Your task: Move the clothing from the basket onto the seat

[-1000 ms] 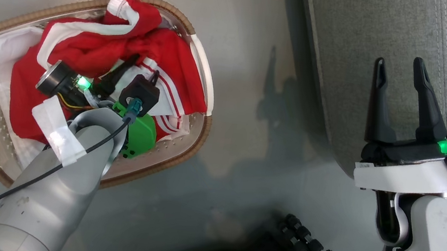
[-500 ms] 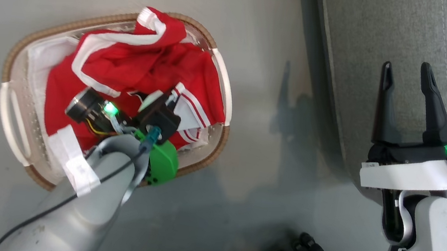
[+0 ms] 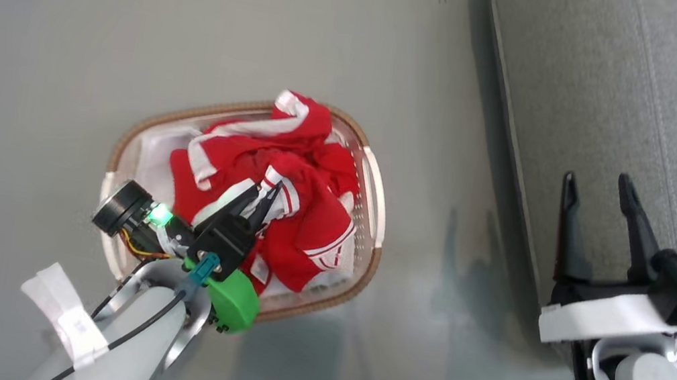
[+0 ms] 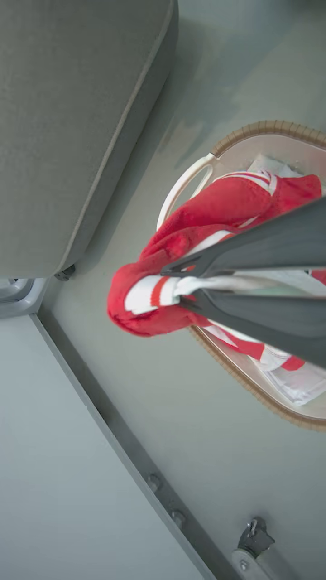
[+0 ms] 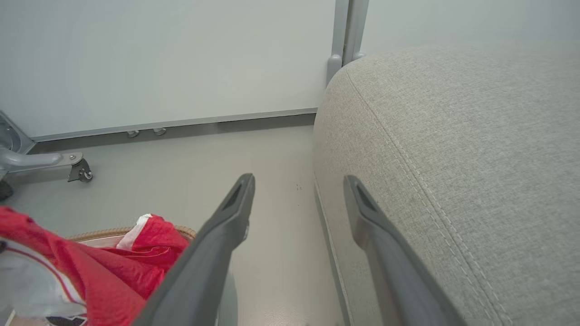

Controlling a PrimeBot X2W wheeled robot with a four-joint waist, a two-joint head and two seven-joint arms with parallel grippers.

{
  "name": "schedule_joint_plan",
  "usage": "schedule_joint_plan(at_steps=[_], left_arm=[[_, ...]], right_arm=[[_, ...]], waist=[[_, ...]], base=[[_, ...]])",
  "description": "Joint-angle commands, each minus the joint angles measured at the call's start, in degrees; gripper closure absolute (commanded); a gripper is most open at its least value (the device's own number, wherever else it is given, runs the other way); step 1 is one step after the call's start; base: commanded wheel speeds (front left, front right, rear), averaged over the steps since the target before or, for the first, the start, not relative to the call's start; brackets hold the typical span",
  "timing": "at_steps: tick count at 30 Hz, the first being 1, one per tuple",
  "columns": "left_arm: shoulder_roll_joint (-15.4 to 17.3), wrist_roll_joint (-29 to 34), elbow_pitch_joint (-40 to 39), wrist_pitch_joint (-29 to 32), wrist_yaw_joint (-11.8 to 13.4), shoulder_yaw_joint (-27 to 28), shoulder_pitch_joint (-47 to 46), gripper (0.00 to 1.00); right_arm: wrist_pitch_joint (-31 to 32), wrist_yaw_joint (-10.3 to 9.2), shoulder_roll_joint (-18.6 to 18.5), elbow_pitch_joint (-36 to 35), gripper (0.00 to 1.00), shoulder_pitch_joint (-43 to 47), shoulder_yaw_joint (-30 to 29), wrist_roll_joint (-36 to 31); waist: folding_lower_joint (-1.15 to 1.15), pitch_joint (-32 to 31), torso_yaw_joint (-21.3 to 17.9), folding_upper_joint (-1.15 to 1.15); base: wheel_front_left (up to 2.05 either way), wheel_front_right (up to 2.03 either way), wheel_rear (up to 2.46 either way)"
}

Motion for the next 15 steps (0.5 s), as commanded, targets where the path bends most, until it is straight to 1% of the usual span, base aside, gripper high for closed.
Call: schedule_joint_plan(at_steps=[1,6,15], left_arm=[[0.7,-0.7,-1.7,-0.1,-0.3,0.0,1.4,1.0],[2.6,-0.6,-7.0,-0.1,-0.9,-0.3,1.3,1.0],[6.0,0.1,-12.8,0.1,-2.5,-1.5,-4.3,1.0]], right_arm=[[-0.3,-0.04,-0.3,0.5,0.0,1.7,0.0,-0.5],[-0.3,-0.04,-0.3,1.6,0.0,5.0,0.2,-1.2],[-0.3,-0.04,-0.3,2.3,0.0,8.6,1.7,-2.1]], waist=[[0.0,-9.3,5.3,0.0],[0.0,-15.3,6.9,0.0],[0.0,-23.8,8.2,0.0]], base=[[0.0,0.0,0.0],[0.0,0.0,0.0],[0.0,0.0,0.0]])
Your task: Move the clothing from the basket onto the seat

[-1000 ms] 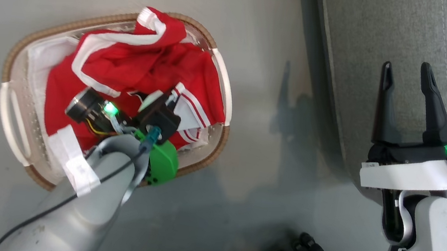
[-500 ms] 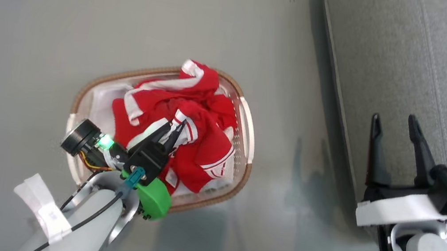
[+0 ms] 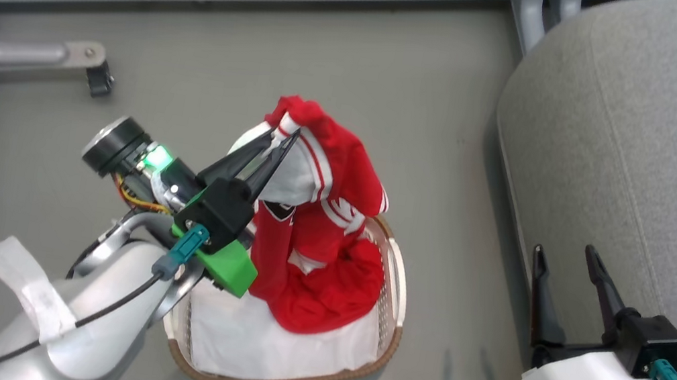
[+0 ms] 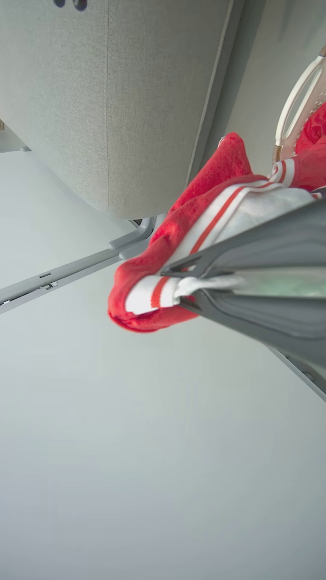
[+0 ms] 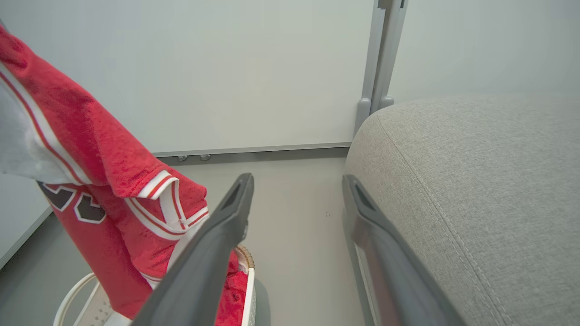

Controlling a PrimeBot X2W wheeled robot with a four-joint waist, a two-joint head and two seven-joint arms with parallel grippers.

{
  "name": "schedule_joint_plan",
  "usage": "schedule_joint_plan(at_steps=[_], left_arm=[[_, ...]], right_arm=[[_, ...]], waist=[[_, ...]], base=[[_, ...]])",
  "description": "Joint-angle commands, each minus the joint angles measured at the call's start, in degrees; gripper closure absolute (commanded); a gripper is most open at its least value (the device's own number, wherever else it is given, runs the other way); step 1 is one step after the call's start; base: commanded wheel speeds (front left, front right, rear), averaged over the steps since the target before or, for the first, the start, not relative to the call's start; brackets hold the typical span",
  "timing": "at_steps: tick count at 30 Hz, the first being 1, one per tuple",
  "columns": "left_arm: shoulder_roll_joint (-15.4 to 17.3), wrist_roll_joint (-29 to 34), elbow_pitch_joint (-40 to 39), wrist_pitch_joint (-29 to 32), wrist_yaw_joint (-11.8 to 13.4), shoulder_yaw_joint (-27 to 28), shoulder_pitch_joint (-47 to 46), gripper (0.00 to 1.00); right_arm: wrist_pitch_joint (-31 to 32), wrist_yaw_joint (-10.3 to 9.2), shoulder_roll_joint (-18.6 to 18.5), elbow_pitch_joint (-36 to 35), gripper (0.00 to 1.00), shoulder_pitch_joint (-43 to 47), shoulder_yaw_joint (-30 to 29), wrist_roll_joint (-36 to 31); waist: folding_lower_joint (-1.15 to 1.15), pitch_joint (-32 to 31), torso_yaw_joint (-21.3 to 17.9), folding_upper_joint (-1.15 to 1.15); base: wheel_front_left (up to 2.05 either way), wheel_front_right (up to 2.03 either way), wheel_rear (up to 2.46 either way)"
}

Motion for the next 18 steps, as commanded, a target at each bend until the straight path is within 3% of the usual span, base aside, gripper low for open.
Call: schedule_joint_plan(at_steps=[1,7,18], left_arm=[[0.6,0.3,-0.8,0.2,-0.3,-0.3,-1.9,1.0],[1.1,-0.4,-1.7,1.3,-0.8,-1.2,-8.2,1.0],[0.8,-1.4,1.3,1.5,-1.1,-1.4,-17.9,1.0]], right_arm=[[-0.3,-0.04,-0.3,0.1,0.0,1.0,0.3,-0.5],[-0.3,-0.04,-0.3,-0.4,0.0,0.2,3.2,-1.0],[-0.3,-0.04,-0.3,-1.2,0.0,-5.5,13.8,1.0]], waist=[[0.0,-6.9,3.0,0.0],[0.0,-9.6,3.0,0.0],[0.0,-11.7,2.2,0.0]], base=[[0.0,0.0,0.0],[0.0,0.0,0.0],[0.0,0.0,0.0]])
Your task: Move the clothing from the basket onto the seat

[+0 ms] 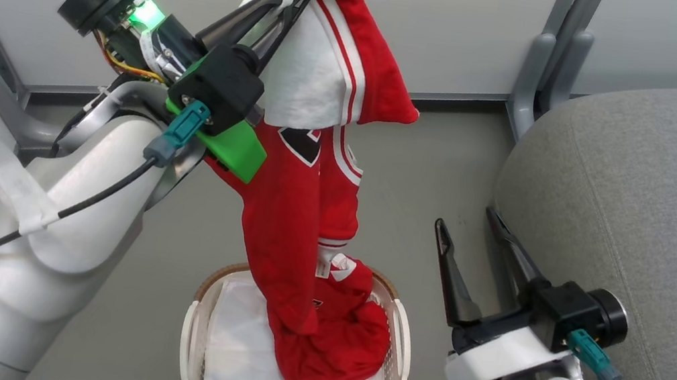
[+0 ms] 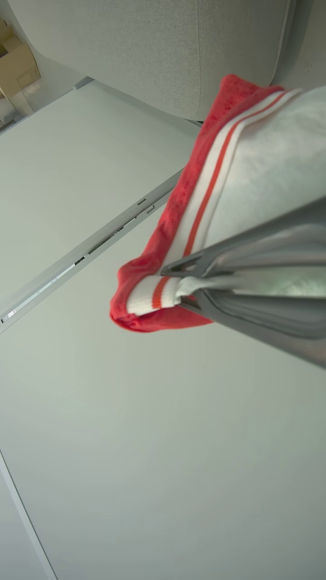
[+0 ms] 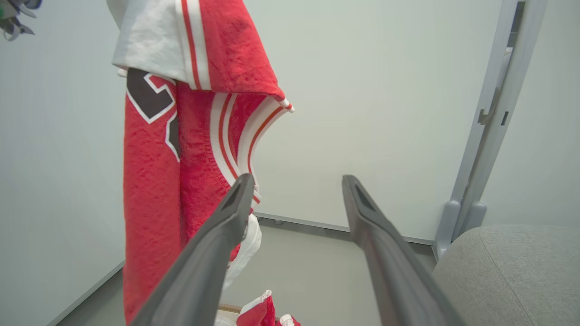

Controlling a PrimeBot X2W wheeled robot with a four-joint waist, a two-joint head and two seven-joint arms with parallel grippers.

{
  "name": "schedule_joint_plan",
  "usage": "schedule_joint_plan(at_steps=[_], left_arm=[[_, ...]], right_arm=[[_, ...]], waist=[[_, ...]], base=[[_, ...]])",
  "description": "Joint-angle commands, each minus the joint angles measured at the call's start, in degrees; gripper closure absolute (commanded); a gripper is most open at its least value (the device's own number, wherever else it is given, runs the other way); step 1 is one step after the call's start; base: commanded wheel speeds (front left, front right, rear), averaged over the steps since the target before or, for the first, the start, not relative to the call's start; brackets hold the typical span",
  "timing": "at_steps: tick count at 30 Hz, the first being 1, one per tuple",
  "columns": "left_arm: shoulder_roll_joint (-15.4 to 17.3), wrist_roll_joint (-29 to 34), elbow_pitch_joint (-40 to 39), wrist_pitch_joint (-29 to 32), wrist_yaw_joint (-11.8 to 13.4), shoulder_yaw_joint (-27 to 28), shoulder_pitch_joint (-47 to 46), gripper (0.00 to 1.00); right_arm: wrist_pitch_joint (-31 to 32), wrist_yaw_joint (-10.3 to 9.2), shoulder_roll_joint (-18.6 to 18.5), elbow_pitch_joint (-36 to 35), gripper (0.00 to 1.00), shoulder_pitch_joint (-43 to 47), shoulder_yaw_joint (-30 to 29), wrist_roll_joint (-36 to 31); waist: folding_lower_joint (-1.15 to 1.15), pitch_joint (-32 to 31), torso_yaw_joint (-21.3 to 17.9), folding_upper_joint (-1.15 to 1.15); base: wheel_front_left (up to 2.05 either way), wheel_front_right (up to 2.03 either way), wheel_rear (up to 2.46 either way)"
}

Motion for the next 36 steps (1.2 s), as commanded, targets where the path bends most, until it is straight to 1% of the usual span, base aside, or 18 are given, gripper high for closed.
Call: schedule_joint_plan(at_steps=[1,7,11,20,29,33,36], left_arm=[[-0.5,-0.2,0.3,-0.3,-0.2,-0.3,-1.3,1.0],[-1.8,-0.8,0.2,-0.8,-0.2,-1.9,-3.6,1.0],[-2.7,-1.3,-0.1,-1.0,-0.2,-2.7,-4.6,1.0],[-2.8,-2.4,-1.0,-1.2,-0.3,-4.0,-4.4,1.0],[-3.0,-2.9,-2.9,-1.4,-0.2,-5.7,-2.2,1.0],[-3.0,-3.2,-3.3,-1.4,-0.1,-6.1,-1.5,1.0],[-2.8,-3.5,-3.4,-1.4,0.2,-6.4,-0.8,1.0]], right_arm=[[-0.3,-0.04,-0.3,0.4,0.0,-1.0,0.9,0.4],[-0.3,-0.04,-0.3,4.1,0.0,-3.6,4.2,0.3],[-0.3,-0.04,-0.3,5.9,0.0,-5.1,4.6,0.6],[-0.3,-0.04,-0.3,3.4,0.0,-9.0,4.6,2.0],[-0.3,-0.04,-0.3,5.3,0.0,-15.2,6.9,1.1],[-0.3,-0.04,-0.2,4.9,0.0,-17.2,8.2,2.9],[-0.3,-0.04,-0.2,4.9,0.0,-17.7,7.9,3.8]], waist=[[0.01,-0.4,0.0,0.0],[0.01,-1.6,1.1,0.0],[0.01,-1.9,1.8,0.0],[0.01,-2.3,1.8,0.0],[0.01,-2.3,2.1,0.0],[0.01,-2.2,2.5,0.0],[0.01,-2.2,2.5,0.0]], base=[[0.0,0.0,0.0],[0.0,0.0,0.0],[0.0,0.0,0.0],[0.0,0.0,0.0],[0.0,0.0,0.0],[0.0,0.0,0.0],[0.0,0.0,0.0]])
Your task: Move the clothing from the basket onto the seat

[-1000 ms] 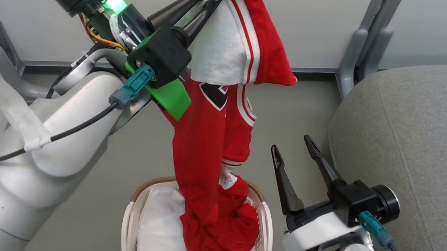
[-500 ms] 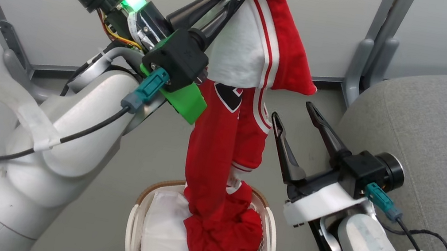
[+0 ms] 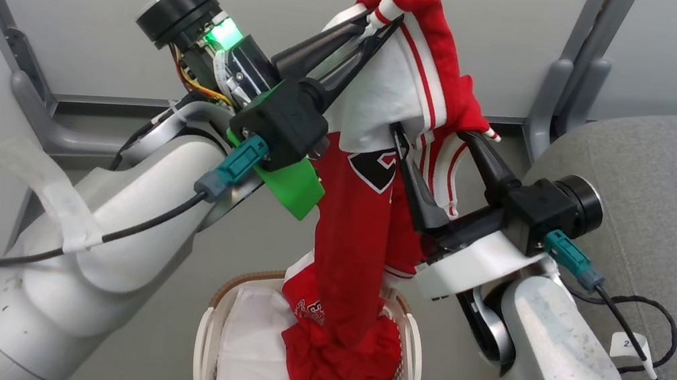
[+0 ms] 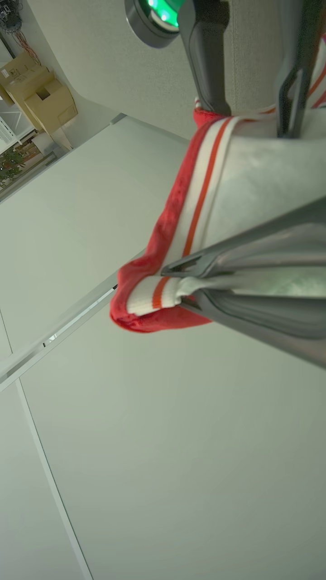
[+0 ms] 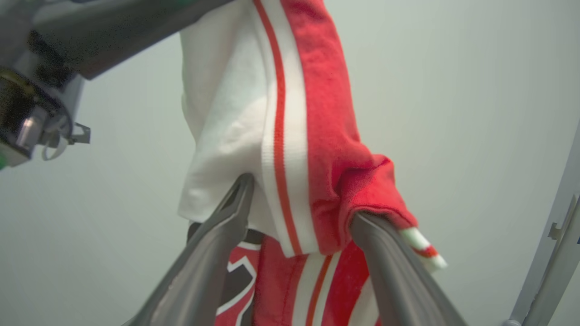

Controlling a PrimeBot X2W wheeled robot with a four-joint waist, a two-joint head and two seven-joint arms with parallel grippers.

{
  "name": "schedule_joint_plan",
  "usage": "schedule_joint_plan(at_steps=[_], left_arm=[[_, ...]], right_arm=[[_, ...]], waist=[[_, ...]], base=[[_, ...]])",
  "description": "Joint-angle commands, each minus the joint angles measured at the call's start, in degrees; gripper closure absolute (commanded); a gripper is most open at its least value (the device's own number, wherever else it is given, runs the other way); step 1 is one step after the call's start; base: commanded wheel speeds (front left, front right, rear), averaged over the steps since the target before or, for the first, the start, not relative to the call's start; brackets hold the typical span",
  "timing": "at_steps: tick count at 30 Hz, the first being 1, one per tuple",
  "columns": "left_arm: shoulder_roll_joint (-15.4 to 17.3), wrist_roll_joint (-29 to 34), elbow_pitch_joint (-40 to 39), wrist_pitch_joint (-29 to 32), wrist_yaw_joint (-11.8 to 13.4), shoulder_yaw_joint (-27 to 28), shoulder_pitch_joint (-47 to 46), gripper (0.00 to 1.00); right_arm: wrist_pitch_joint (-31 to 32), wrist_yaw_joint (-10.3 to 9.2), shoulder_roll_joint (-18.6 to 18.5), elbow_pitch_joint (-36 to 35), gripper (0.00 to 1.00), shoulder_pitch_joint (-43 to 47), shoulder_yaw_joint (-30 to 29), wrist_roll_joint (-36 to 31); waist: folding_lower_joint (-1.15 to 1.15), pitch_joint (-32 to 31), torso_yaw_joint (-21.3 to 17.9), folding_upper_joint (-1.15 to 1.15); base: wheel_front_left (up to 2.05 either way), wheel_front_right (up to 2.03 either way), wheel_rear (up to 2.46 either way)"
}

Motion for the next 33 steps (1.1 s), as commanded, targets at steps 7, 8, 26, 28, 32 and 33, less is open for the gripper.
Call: schedule_joint_plan(at_steps=[7,8,26,28,32,33], left_arm=[[0.5,-1.3,-0.8,-0.2,0.9,-0.1,2.6,1.0],[0.6,-1.6,-0.8,-0.2,0.9,-0.1,2.9,1.0],[0.6,-7.8,-1.3,-0.5,5.4,2.7,15.5,0.0],[0.2,-8.3,-1.7,-0.5,5.9,2.9,17.5,0.0],[-0.8,-8.8,-2.4,-0.5,6.4,3.2,21.5,0.0],[-1.0,-8.8,-2.5,-0.5,6.5,3.3,22.5,0.0]], right_arm=[[-0.3,-0.04,-0.2,3.8,1.0,-1.6,-0.7,2.2],[-0.3,-0.04,-0.2,4.1,1.0,-1.7,-0.7,2.4],[-0.3,-0.04,-0.2,3.7,1.0,-2.5,-4.1,-0.7],[-0.3,-0.04,-0.2,3.7,1.0,-2.4,-4.5,-1.4],[-0.3,-0.04,-0.2,3.7,1.0,-1.9,-5.5,-2.8],[-0.3,-0.04,-0.2,3.7,1.0,-1.6,-5.8,-3.1]], waist=[[0.0,0.2,0.3,0.0],[0.0,0.3,0.3,0.0],[0.0,2.0,0.5,0.0],[0.0,2.1,0.5,0.0],[0.0,2.4,0.4,0.0],[0.0,2.4,0.3,0.0]], base=[[0.0,0.0,0.0],[0.0,0.0,0.0],[0.0,0.0,0.0],[0.0,0.0,0.0],[0.0,0.0,0.0],[0.0,0.0,0.0]])
